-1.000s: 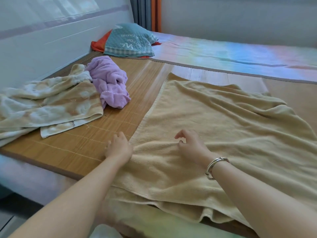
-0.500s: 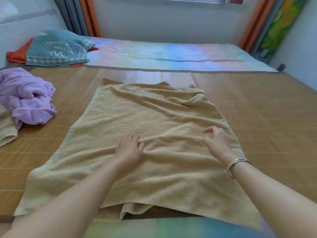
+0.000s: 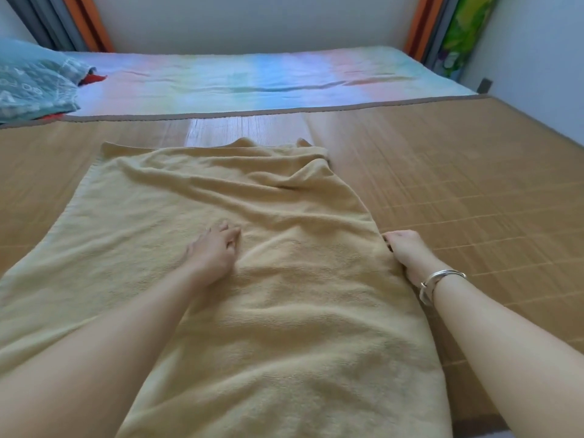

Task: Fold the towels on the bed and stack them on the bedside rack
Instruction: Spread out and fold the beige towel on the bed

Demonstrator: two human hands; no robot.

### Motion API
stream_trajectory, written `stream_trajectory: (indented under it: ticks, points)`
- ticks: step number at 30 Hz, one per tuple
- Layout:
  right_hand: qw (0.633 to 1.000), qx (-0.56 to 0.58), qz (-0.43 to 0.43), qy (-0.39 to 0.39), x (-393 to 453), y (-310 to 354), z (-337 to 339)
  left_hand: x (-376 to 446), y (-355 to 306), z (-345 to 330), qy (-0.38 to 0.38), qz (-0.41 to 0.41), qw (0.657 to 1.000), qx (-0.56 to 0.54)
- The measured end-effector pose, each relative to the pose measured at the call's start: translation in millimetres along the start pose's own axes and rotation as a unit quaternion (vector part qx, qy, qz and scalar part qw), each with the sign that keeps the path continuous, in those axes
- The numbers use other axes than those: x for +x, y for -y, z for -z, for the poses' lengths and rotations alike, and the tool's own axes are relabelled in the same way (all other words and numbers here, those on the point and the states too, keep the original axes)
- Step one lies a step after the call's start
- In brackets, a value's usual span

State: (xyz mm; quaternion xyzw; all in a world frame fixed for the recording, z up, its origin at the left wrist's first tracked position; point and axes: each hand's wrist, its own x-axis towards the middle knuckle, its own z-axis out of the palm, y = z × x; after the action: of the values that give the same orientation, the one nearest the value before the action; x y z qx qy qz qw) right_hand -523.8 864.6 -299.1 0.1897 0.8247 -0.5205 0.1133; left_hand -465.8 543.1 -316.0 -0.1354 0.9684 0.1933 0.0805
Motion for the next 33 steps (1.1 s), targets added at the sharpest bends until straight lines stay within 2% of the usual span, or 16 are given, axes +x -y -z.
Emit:
stream_trajectory:
  ticks: [3, 5, 8, 10, 13, 14, 16, 20, 24, 26, 29, 31, 33]
  points:
    - [0.989, -0.013, -0.053, 0.136, -5, 17, -4, 10, -14, -2, 0.019, -0.008, 1.0, 0.005]
    - [0.973, 0.014, -0.06, 0.221, -8, 22, -5, 12, -24, -5, 0.041, -0.002, 0.999, 0.014]
    - [0.958, 0.098, -0.046, 0.266, -6, 22, -7, 13, -32, -10, 0.062, 0.016, 0.997, 0.04]
    - [0.965, 0.121, -0.037, 0.23, -4, 23, -9, 14, -32, -13, 0.076, 0.012, 0.995, 0.059]
    - [0.995, 0.034, 0.008, 0.098, 2, 19, -1, 13, -29, -13, 0.102, 0.006, 0.993, 0.064]
    - [0.996, 0.049, 0.002, 0.078, 6, 16, 2, 13, -28, -13, 0.112, 0.006, 0.992, 0.056]
    - [0.986, 0.133, -0.032, 0.094, 8, 16, 9, 13, -27, -12, 0.123, 0.007, 0.991, 0.044]
    - [0.979, 0.155, -0.075, 0.113, 5, 21, 20, 9, -27, -16, 0.112, 0.01, 0.993, 0.044]
    - [0.989, 0.091, -0.081, 0.085, 14, 20, 27, 8, -28, -20, 0.098, 0.009, 0.993, 0.062]
    - [0.998, 0.056, -0.033, 0.004, 26, 16, 23, 9, -28, -22, 0.096, 0.011, 0.993, 0.065]
    - [0.985, -0.116, 0.077, -0.1, 34, 6, 11, 10, -28, -23, 0.092, 0.013, 0.993, 0.072]
    - [0.982, -0.158, 0.075, -0.076, 35, -4, 9, 9, -28, -23, 0.092, 0.012, 0.993, 0.073]
    - [0.986, -0.162, 0.039, -0.005, 26, -4, 18, 6, -28, -21, 0.082, 0.006, 0.995, 0.063]
